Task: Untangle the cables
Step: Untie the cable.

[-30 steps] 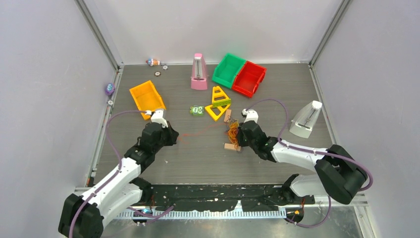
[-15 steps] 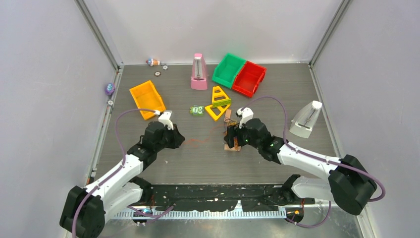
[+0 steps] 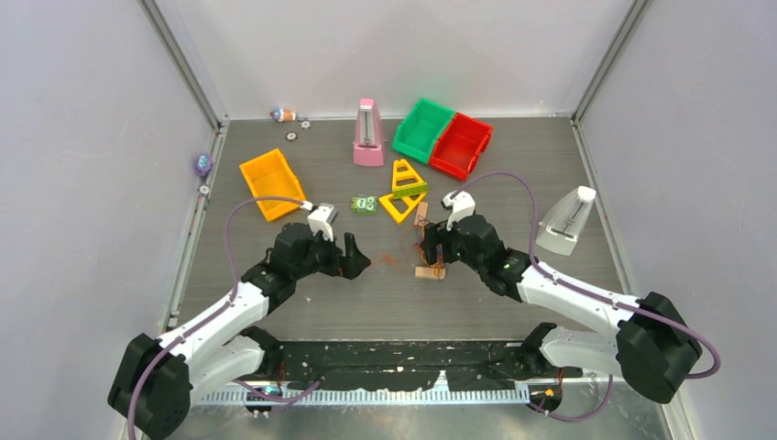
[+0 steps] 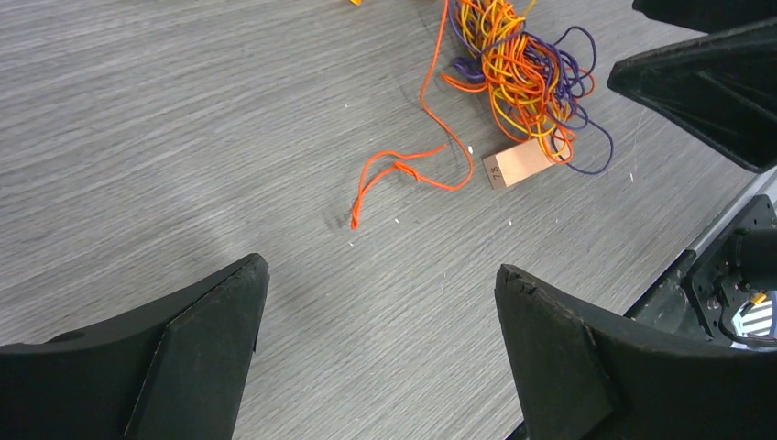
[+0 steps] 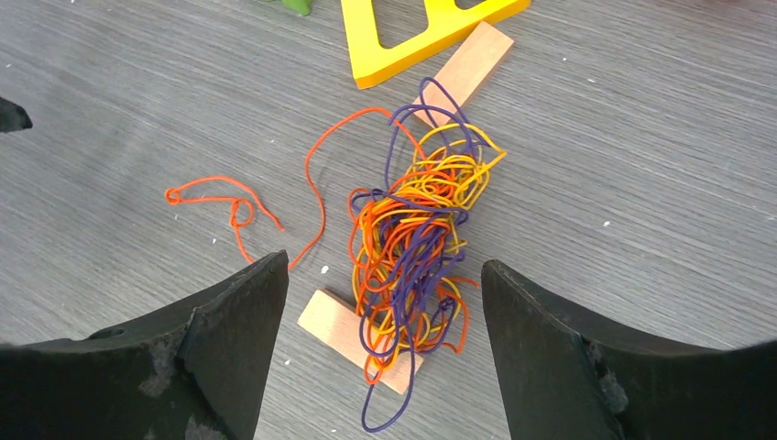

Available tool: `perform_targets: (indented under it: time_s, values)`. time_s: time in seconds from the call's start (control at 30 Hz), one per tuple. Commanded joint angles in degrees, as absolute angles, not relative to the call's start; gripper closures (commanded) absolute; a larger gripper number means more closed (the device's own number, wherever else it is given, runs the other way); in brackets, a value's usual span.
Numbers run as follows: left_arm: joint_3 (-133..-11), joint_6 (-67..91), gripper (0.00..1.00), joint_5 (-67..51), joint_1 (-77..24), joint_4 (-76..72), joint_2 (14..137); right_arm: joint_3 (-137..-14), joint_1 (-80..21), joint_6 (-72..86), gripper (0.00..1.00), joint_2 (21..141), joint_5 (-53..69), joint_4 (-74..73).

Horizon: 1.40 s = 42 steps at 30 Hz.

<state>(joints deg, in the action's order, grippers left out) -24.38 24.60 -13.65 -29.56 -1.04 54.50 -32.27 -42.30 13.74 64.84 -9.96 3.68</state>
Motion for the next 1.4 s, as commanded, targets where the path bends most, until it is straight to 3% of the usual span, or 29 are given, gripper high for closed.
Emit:
perform_targets:
  time_s: [0.0, 0.2, 0.4, 0.6, 0.87, 0.93, 0.97, 1.03, 1.13, 1.27, 1.37]
  values:
    - [-27.2, 24.4, 0.05, -14.3, -31.3, -4.5, 56.2, -32.9, -42.1, 14.8, 0.18, 61.9, -14.3, 3.8]
    - [-28.4, 23.5, 0.05, -15.0, -33.6, -5.3, 59.2, -32.7, -41.4, 15.0, 0.19, 60.6, -14.6, 2.3]
    - [-32.4, 22.0, 0.08, -15.0, -35.3, -4.1, 65.2, -35.7, -40.2, 15.0, 0.20, 63.8, -5.1, 0.4]
    - [-38.1, 23.2, 0.11, -16.0, -36.3, -2.3, 73.8, -39.6, -39.7, 16.8, 0.25, 70.7, -8.3, -4.7]
    - [-44.4, 23.5, 0.14, -16.1, -37.1, -2.0, 81.4, -42.4, -39.0, 20.8, 0.48, 80.7, -11.6, -7.4]
    - [-45.9, 22.9, 0.14, -16.6, -37.1, -2.0, 83.2, -42.1, -39.0, 21.3, 0.65, 82.9, -9.1, -5.5]
    - [-46.5, 22.6, 0.14, -16.8, -37.1, -1.8, 84.1, -41.7, -39.0, 21.3, 0.79, 83.9, -6.3, -4.7]
    - [-47.5, 21.9, 0.14, -17.2, -37.1, -1.6, 85.3, -40.9, -39.1, 20.9, 0.93, 84.8, 1.5, -1.4]
    - [-47.5, 21.0, 0.22, -12.7, -36.7, -0.4, 84.0, -40.2, -39.4, 20.6, 0.94, 85.0, 11.2, 6.8]
    - [-39.7, 23.5, 0.19, -13.3, -32.7, -7.8, 76.8, -41.4, -41.8, 20.2, 0.95, 84.3, 20.0, 11.7]
    - [-36.7, 24.9, 0.18, -17.0, -29.9, -8.8, 74.6, -42.8, -43.4, 20.4, 0.95, 84.2, 19.5, 12.2]
